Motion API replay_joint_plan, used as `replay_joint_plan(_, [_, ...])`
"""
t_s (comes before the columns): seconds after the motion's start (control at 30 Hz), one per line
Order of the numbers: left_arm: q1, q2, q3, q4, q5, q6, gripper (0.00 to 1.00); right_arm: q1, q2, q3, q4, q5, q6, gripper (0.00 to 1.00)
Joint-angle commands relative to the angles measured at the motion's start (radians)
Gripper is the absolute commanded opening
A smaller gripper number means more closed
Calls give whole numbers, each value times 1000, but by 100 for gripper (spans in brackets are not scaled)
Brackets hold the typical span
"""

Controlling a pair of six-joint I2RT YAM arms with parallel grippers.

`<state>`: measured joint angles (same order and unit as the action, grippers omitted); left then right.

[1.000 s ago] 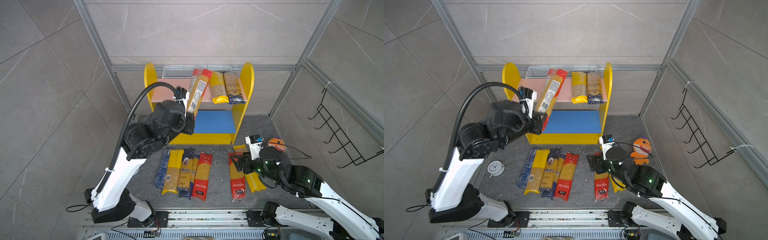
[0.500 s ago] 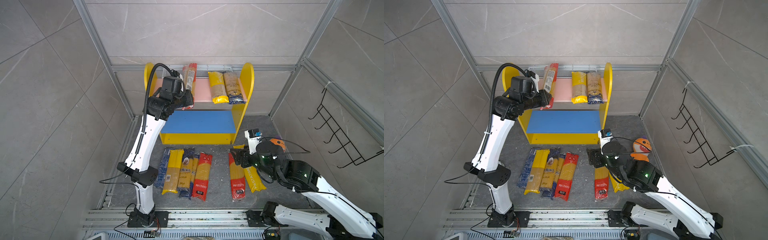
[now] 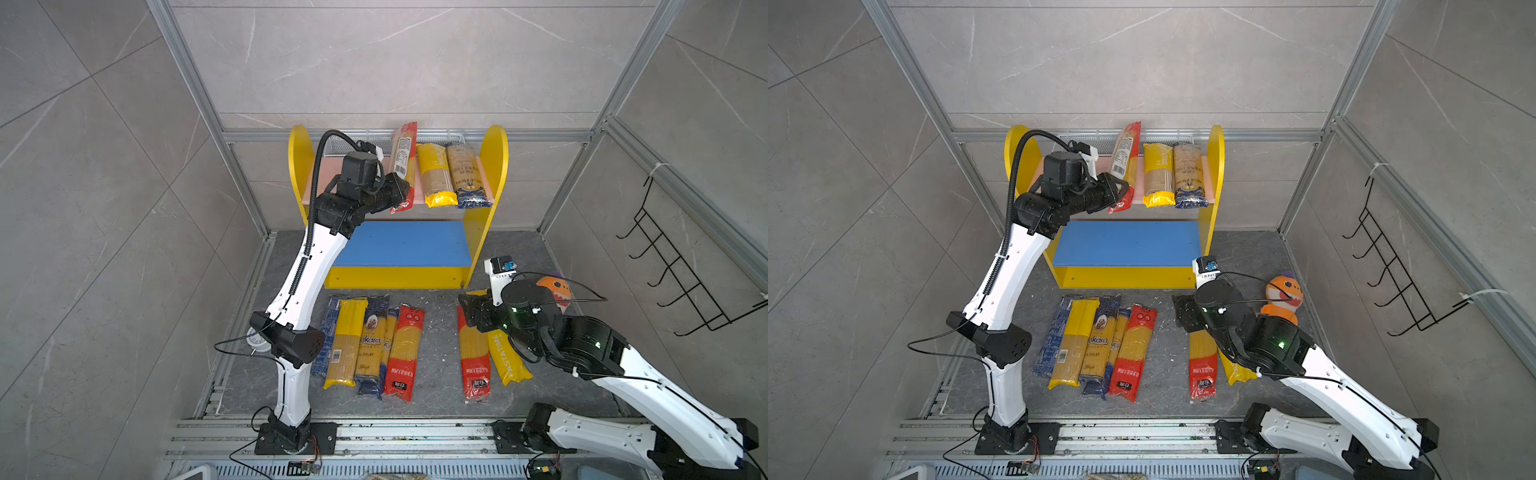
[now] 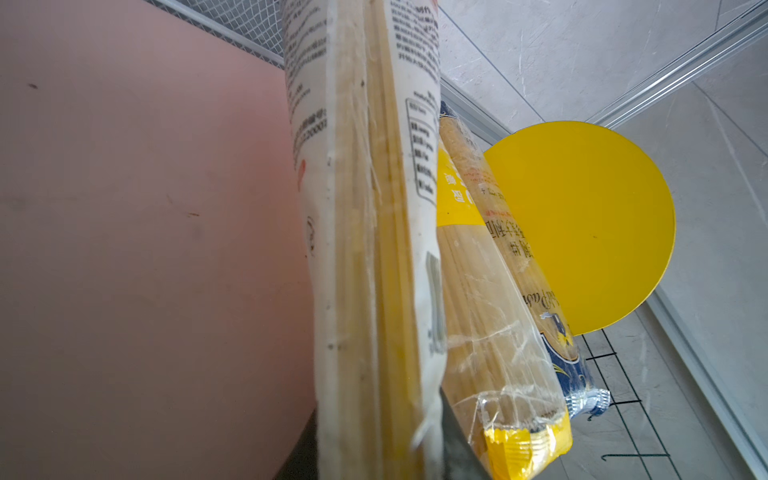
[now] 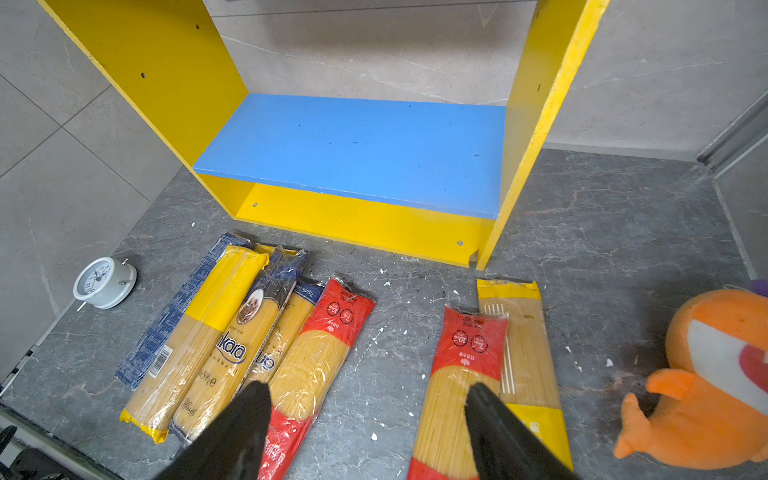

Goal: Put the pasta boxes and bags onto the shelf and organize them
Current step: 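Lower the bag onto the pink shelf beside the yellow bag, open left gripper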

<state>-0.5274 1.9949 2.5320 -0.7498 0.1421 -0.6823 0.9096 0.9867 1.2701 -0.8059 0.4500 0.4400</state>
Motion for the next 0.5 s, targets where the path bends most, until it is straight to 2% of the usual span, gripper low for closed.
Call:
replay_joint_plan(0.0, [3,-31,17,256,39,-23,41,-6,-3,14,20,19,-13,78])
replay_joint_plan(0.17, [3,-49,-35,288,46,-26,62,-9,-21,9,13,22,-11,78])
replay_joint_plan(0.33, [3,-93,-126,357,84,-41,73,-9,-38,3,-4,30,-1,79])
replay_joint_plan(0.47, [1,-142,-191,355,80,-38,76,-9,-54,0,-10,35,6,82])
